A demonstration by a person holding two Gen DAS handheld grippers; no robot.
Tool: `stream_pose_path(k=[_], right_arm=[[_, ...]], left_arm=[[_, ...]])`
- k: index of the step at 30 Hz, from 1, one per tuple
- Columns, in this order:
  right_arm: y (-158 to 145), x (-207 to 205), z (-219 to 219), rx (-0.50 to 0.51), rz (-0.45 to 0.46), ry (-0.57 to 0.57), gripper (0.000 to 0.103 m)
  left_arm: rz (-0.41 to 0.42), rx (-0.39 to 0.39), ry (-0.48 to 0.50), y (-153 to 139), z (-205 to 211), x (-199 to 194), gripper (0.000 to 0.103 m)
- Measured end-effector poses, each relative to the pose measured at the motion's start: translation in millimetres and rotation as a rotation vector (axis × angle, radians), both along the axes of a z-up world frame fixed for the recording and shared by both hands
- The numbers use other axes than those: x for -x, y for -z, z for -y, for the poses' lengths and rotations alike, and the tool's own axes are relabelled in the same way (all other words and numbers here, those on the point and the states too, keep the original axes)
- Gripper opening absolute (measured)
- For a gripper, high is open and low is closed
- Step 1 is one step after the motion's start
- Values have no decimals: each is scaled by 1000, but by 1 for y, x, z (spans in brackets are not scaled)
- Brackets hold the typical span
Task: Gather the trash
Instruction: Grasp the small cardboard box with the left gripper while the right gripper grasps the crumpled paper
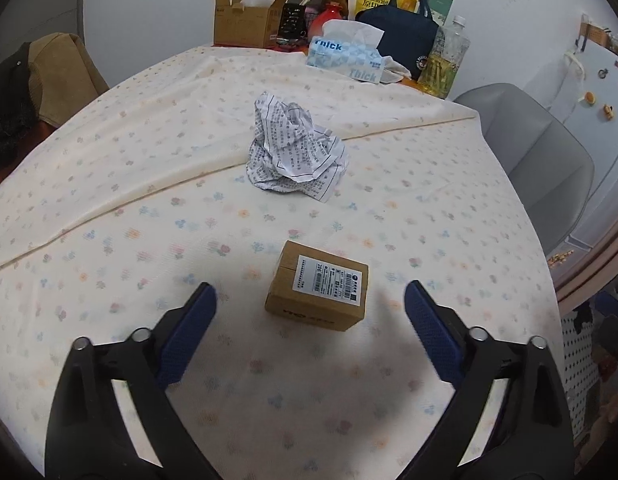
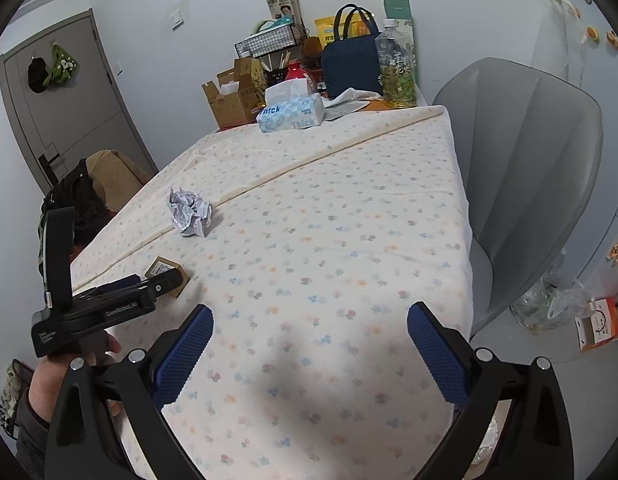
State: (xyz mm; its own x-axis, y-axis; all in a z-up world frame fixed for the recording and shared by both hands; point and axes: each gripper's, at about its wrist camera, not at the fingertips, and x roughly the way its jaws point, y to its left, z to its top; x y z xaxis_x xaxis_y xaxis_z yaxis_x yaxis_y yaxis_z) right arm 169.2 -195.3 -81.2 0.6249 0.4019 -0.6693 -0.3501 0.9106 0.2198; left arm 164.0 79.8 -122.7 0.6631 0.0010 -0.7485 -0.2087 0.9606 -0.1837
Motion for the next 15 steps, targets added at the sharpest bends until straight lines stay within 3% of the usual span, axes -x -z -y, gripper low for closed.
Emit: stream_pose_path(k=[4,7,15], right_arm=[[2,-6,-14,19,-1,-16,96],[1,-8,-28,31,4,-41,96],[-12,-21,-85,70,34,-148,95]], left_arm=[[11,20,7,5,-5,-1,51],[34,70,2,2,-13,3,51],[95,39,-102,-19,-50,32,51]])
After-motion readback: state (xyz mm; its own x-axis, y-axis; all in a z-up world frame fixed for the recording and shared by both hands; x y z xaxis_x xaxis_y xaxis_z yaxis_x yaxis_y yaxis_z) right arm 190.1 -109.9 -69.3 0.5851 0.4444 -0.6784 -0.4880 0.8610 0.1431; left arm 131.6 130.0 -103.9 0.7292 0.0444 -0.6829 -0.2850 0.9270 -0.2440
